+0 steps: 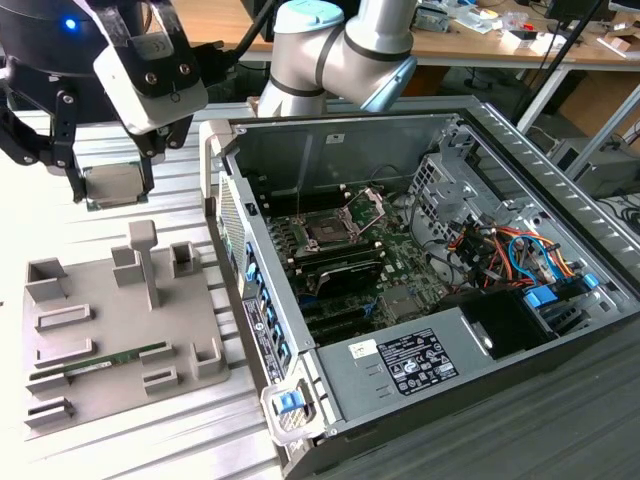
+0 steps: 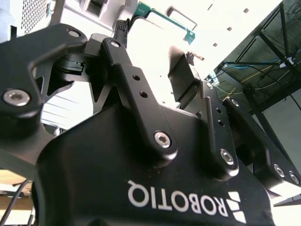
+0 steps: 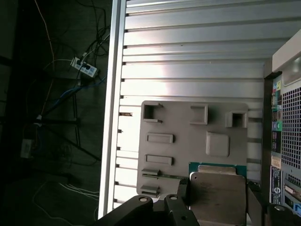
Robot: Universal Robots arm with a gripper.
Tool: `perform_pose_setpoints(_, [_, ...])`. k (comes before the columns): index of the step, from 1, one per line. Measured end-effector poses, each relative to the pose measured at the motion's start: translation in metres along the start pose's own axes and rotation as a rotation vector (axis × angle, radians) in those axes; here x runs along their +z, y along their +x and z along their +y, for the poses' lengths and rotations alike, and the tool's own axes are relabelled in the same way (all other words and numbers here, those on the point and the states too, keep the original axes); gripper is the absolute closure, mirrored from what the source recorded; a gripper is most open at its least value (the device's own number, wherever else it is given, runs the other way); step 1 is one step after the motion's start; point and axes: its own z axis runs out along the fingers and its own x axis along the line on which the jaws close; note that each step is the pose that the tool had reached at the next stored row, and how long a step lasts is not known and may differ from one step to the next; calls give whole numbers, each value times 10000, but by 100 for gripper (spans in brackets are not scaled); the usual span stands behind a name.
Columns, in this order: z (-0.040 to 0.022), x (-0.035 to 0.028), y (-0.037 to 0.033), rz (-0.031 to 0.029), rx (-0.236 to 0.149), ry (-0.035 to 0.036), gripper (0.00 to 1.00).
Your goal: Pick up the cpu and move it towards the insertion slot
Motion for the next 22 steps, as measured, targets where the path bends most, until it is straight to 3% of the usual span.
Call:
perform_pose_setpoints(2, [-2,0,-34,0,-1,0,45])
perform_pose_setpoints(22, [-7,-1,-113,1,0,1,45])
